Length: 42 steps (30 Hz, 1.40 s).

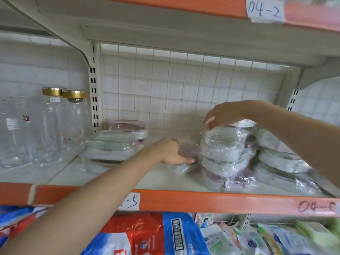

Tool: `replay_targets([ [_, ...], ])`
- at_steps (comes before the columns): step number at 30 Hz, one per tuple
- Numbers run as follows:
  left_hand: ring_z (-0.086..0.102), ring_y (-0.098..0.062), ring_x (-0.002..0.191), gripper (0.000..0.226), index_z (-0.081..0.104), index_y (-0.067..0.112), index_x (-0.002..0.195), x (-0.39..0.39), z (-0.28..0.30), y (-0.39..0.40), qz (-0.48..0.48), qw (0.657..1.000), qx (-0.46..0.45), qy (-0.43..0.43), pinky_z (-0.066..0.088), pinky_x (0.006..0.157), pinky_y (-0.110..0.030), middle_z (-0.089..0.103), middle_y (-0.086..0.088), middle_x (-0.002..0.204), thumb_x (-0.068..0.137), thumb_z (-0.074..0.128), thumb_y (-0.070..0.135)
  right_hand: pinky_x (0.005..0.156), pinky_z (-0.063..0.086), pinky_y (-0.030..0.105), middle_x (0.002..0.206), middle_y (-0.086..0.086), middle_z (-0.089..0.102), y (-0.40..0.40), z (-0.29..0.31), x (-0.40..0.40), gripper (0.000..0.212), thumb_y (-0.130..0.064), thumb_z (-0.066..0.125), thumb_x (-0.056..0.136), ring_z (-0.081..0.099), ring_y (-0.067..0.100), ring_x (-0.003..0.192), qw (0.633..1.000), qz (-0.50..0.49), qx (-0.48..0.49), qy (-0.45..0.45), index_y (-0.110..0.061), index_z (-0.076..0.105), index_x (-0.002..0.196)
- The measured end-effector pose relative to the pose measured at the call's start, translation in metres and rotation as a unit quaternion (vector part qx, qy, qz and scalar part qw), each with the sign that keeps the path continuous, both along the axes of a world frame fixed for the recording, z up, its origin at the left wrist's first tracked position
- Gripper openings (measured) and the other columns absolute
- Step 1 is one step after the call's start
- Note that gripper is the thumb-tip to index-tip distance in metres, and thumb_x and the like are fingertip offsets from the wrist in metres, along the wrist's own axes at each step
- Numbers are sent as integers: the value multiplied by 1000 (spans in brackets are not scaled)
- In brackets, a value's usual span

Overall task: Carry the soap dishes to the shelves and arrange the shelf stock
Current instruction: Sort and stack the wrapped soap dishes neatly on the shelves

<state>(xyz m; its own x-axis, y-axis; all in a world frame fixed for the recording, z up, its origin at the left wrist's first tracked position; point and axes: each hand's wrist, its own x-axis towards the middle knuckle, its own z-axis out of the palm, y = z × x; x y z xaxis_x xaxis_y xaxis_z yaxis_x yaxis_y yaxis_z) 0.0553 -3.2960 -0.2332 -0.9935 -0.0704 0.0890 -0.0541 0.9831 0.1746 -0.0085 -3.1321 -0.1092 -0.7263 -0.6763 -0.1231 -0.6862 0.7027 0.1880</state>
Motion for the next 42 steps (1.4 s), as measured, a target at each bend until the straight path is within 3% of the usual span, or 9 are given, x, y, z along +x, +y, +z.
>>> replay_targets([
  [8,60,-27,96,45,62,6,105,-12,0,2,11,999,-11,-48,35,61,-23,62,-13,106,84,66,45,110,25,34,144,-2,43,36,-13,6,63,-62,34,90,41,18,130,999,-25,6,-43,-22,46,138],
  [11,53,-23,71,28,56,14,71,-11,5,-7,39,996,-27,-80,33,47,-23,55,-7,79,81,64,39,102,30,29,132,-1,51,33,-20,5,50,-47,29,100,46,21,123,1000,-21,-4,1,-14,51,131],
  [14,52,-20,75,32,61,14,83,-8,7,-12,53,993,-38,-95,36,45,-18,53,-5,87,82,64,46,97,30,25,127,2,55,35,-19,-5,32,-17,34,102,47,25,121,992,-35,-90,-85,-7,53,126],
  [16,53,-20,84,58,63,6,107,-6,5,-14,50,994,-29,-95,40,58,-20,54,-6,98,80,65,57,113,24,36,148,4,37,42,-11,-5,59,3,44,89,34,27,137,984,-45,-103,-140,-18,39,143],
  [18,53,-20,86,68,60,4,111,-6,3,-15,50,995,-21,-88,40,64,-22,57,-6,102,78,66,62,118,10,44,158,-2,16,46,-5,-4,88,14,42,77,13,22,146,989,-46,-44,-134,-32,23,149],
  [24,53,-20,72,50,54,13,69,-15,-1,-21,42,997,4,-66,34,52,-25,54,-2,74,74,72,59,117,11,43,159,-9,-3,35,-8,1,102,18,41,79,1,18,147,991,15,95,-90,-41,-3,150],
  [31,53,-20,71,49,52,15,72,-11,7,-24,62,997,39,20,35,56,-27,53,-3,77,72,72,59,109,31,48,157,-6,11,25,-6,-6,106,-3,68,73,22,25,141,986,0,167,-11,-41,4,149],
  [36,51,-15,65,56,56,13,77,-14,30,-29,81,990,61,101,33,53,-28,52,1,74,67,72,66,99,35,39,145,9,35,22,8,-10,99,-22,78,70,40,29,126,993,-40,107,-29,-28,13,144],
  [42,48,-20,93,57,55,14,97,-14,63,-57,90,987,22,132,35,69,-28,45,-1,98,70,74,59,104,37,43,128,1,46,6,11,-23,92,-36,80,69,46,22,114,999,-8,31,-31,-21,23,140],
])
